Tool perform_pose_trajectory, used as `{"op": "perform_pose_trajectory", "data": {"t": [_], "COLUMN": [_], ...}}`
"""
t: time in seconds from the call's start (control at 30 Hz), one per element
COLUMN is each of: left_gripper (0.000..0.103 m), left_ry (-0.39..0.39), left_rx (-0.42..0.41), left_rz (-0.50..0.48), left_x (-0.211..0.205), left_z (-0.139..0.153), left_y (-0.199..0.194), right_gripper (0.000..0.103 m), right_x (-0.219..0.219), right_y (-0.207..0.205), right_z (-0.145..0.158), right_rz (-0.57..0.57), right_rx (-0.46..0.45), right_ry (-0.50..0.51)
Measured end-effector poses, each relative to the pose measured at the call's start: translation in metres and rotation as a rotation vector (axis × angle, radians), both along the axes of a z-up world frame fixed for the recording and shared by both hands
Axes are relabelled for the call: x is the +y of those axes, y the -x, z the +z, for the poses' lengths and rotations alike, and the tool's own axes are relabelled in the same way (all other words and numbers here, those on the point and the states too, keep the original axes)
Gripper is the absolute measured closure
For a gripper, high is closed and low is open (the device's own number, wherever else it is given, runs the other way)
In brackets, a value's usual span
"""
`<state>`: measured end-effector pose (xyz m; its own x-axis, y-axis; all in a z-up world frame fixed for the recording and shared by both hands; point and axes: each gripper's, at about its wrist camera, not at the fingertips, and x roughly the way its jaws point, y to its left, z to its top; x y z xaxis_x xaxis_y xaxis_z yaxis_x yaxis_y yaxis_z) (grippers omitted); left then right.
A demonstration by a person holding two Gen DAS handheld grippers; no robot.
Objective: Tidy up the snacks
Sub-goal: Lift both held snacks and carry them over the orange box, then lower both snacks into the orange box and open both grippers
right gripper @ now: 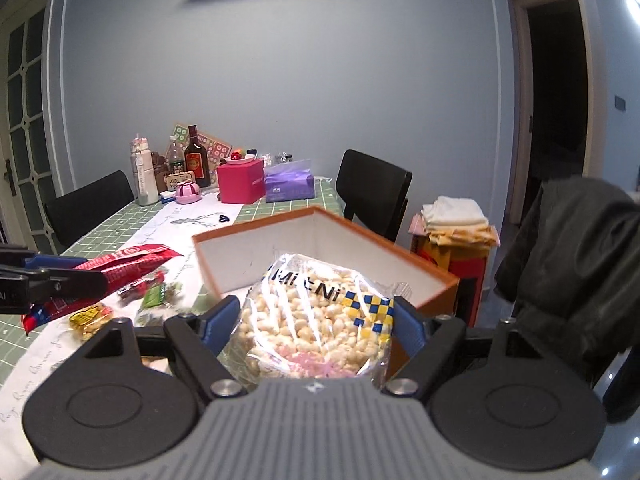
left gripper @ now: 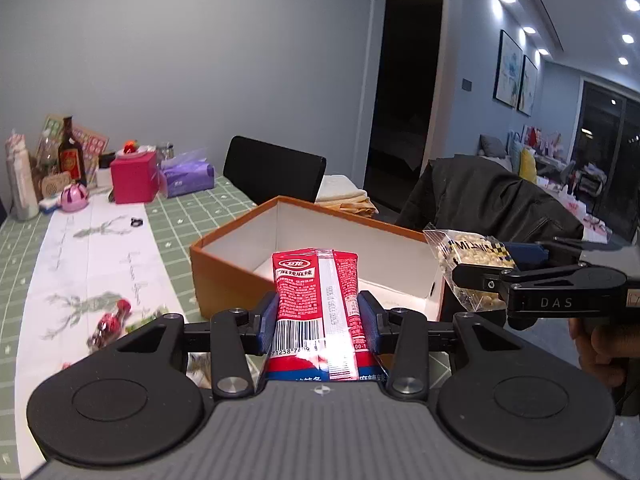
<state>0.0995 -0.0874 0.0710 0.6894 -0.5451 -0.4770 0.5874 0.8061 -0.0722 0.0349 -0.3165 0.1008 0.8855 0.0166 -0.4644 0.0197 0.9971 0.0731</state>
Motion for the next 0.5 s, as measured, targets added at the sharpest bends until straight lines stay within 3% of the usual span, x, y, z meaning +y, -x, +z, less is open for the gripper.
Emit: {"op": "perform_pose_trajectory", "data": {"t": [0.2, 0.5], "left_gripper": [0.055, 0.055], "left_ry": [-0.046, -0.130], "left_rx": [-0.003, 0.001], "left_rz": [-0.032, -0.080], "left_x": [-0.027, -0.071], "left_z": [0.003, 0.000], "left_y": [-0.021, -0.047], "right_gripper": [0.024, 0.024], "right_x": [-0.013, -0.043], "right_y": [-0.033, -0.112], "right_z": [0.009, 0.019], "right_rz": [0.055, 0.127], "right_rx": [0.010, 0.136], "right_ry": [0.060, 0.001]}}
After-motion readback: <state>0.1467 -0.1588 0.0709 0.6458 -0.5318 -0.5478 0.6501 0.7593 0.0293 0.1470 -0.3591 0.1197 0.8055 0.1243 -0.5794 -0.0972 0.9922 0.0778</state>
